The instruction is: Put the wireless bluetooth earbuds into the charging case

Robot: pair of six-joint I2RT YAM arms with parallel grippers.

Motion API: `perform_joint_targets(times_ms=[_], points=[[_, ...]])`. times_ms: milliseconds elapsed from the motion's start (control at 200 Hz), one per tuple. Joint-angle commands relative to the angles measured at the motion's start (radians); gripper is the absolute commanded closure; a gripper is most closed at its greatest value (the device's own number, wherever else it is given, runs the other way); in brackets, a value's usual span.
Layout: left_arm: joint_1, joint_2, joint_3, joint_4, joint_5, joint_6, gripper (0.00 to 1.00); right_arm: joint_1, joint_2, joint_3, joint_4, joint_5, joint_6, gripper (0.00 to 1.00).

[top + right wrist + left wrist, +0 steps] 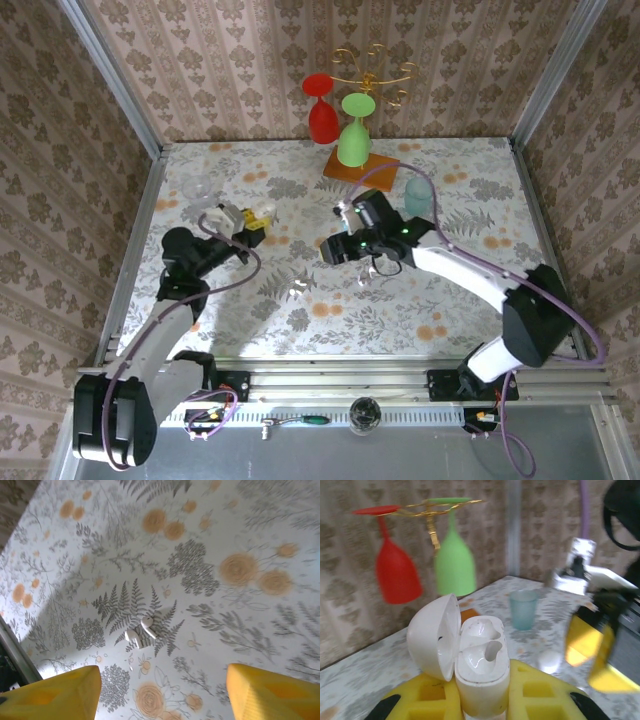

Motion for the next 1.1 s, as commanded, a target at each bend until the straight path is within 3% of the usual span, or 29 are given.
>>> perform_joint_targets(times_ms=[0,220,555,1095], points=[[0.051,0.008,0.005,0.004,-0.121,-0.052,1.00,0.054,0.104,0.085,-0.078,0.019,-0.012,0.38],[0.113,0.001,0.008,0.015,-0.161,-0.092,1.00,0.111,0.315,0.231,-0.144,-0.030,-0.001,0.48],[0.120,0.004,0.022,0.037,-0.153,-0.101,1.00,0.121,0.563,0.477,-0.324,-0.035,-0.035,0.56],[0.119,0.005,0.022,0.041,-0.128,-0.116,1.00,0.156,0.712,0.610,-0.423,-0.042,-0.065,0.67]])
